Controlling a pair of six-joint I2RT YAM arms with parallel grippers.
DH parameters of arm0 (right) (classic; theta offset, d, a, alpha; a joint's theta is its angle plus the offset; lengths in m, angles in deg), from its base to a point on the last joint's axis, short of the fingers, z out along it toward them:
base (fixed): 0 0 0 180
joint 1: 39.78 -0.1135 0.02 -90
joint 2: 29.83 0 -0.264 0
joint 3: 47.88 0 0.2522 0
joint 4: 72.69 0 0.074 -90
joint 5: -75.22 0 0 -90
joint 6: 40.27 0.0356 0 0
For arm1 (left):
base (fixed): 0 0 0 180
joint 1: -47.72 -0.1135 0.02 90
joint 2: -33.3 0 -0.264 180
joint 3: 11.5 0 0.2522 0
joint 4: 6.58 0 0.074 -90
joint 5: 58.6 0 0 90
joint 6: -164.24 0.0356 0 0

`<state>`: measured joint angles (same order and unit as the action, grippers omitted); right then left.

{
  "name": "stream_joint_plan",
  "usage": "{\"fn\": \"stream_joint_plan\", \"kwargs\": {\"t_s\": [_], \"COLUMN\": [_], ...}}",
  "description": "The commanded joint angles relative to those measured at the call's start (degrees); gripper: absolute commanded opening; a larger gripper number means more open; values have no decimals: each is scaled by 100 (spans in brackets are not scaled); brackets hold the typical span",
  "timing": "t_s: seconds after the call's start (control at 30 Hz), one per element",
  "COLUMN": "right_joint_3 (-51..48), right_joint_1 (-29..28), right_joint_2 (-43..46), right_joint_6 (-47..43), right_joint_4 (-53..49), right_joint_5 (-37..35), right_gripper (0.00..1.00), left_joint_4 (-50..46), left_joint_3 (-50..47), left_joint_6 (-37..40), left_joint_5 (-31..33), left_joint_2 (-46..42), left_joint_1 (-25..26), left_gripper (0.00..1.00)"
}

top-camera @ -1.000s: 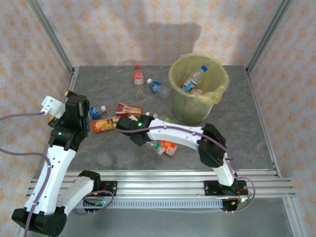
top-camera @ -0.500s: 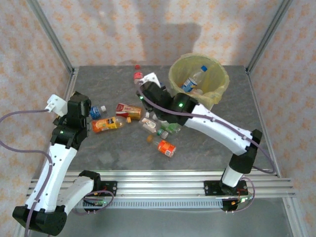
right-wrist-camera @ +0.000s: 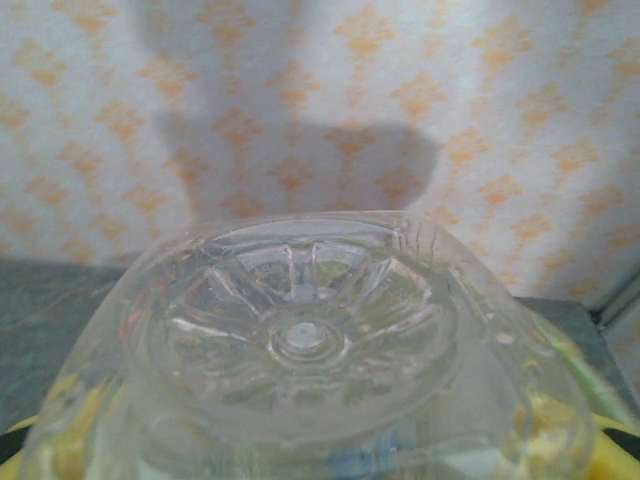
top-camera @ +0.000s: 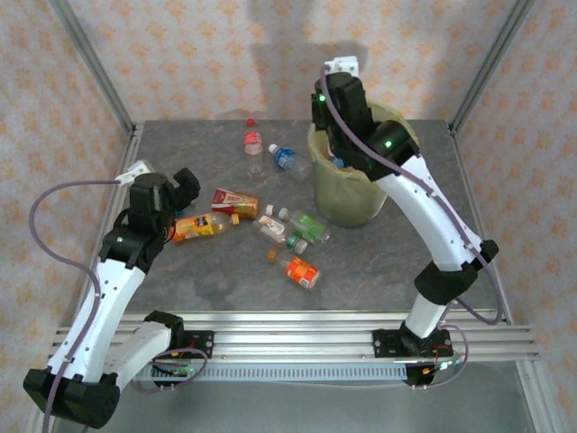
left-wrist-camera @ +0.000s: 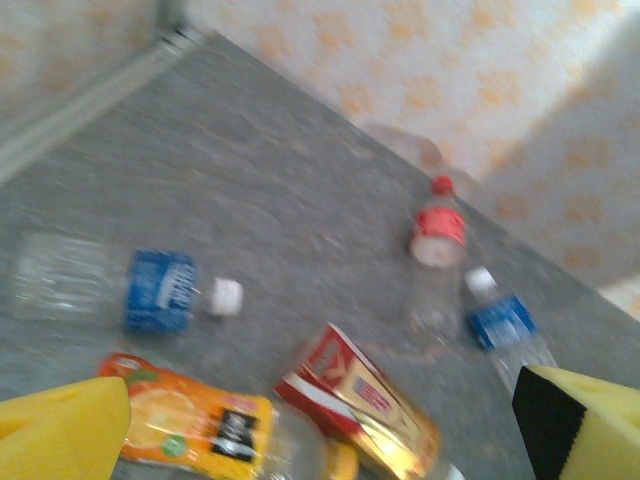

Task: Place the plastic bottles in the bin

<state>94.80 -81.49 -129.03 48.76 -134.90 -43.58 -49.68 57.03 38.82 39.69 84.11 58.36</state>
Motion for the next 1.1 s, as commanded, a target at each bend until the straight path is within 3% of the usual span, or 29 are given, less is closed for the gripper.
{"fn": "stream_joint_plan", "kwargs": {"t_s": [0.0, 0.23, 0.53, 0.83, 1.07], "right_joint_3": [272, 788, 392, -322, -523], "right_joint_1": [405, 1190, 1394, 1395, 1402], "right_joint_2": [-378, -1136, -1421, -1169, -994], "right_joint_6": [34, 563, 1128, 988, 993], "right_joint_4": [-386, -1007, -1307, -1263, -1482], "right_joint_5": [16, 839, 1394, 2308, 2574], "right_gripper": [26, 25, 29, 32, 53], "left_joint_4": [128, 438, 806, 1035, 911], "left_joint_3": [-155, -799, -1108, -1007, -786], "left_joint_6": [379, 625, 513, 308, 340], "left_joint_5": [-654, -673, -178, -16, 82], "left_joint_2": [16, 454, 1079, 1828, 2065], "left_joint_1": [609, 2175, 3258, 3577, 3579], "left_gripper": [100, 100, 100, 100, 100]}}
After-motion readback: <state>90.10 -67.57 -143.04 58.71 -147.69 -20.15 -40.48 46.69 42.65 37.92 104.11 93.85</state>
